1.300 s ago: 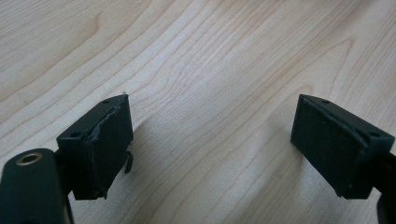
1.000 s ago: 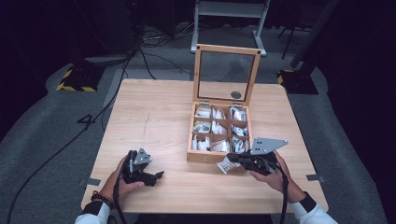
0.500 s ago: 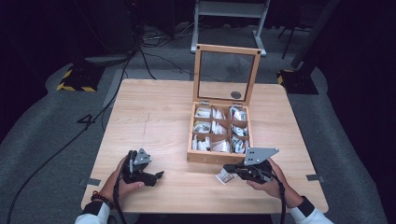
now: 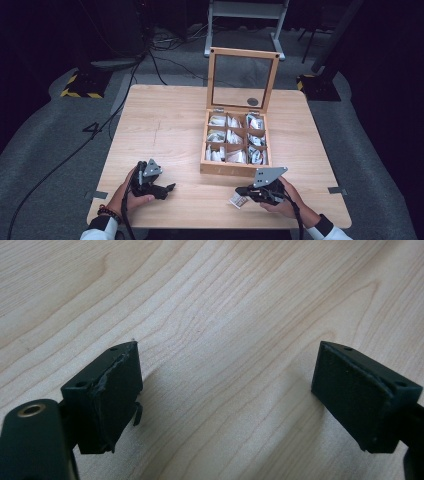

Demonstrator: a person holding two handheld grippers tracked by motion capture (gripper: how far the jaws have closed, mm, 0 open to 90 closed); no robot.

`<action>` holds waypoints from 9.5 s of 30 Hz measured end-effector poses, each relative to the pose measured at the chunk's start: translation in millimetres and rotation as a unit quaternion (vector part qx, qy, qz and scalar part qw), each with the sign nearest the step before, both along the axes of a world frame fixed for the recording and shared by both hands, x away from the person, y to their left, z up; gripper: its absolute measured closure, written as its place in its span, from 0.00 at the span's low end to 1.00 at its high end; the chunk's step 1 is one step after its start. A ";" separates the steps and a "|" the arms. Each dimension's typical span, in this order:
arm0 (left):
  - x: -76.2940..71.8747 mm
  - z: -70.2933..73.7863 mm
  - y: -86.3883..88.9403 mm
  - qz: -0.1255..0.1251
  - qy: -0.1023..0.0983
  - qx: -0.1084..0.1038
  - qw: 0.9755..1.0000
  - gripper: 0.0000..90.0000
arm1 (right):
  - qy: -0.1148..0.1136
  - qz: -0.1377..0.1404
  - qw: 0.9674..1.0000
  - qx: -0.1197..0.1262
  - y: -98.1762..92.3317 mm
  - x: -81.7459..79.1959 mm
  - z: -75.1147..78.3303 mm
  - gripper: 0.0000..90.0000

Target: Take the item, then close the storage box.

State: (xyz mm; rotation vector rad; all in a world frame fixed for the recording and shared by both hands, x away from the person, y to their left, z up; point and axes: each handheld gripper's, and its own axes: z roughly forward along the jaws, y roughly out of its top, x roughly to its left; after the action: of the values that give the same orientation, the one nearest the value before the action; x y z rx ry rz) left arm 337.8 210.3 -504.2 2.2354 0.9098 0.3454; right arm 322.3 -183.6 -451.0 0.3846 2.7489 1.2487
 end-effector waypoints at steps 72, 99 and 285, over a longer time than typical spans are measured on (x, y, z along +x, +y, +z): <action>12.5 21.4 -11.9 -0.034 -0.003 0.002 0.999 0.21 | -0.058 -0.102 0.992 0.054 -51.1 31.0 38.4 0.31; 72.7 81.4 -46.3 -0.040 -0.069 -0.050 0.996 0.20 | -0.056 -0.240 0.968 0.051 -104.9 96.8 54.6 0.29; 170.6 177.4 -108.9 -0.011 -0.106 -0.126 0.986 0.61 | -0.070 -0.300 0.942 0.131 -82.4 181.4 109.9 0.60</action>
State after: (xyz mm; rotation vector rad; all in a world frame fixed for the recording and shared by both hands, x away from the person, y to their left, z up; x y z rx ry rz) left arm 508.4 101.4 -326.8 1.9337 0.7687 0.4240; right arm 503.7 -266.0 -341.0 1.0192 2.0928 1.3816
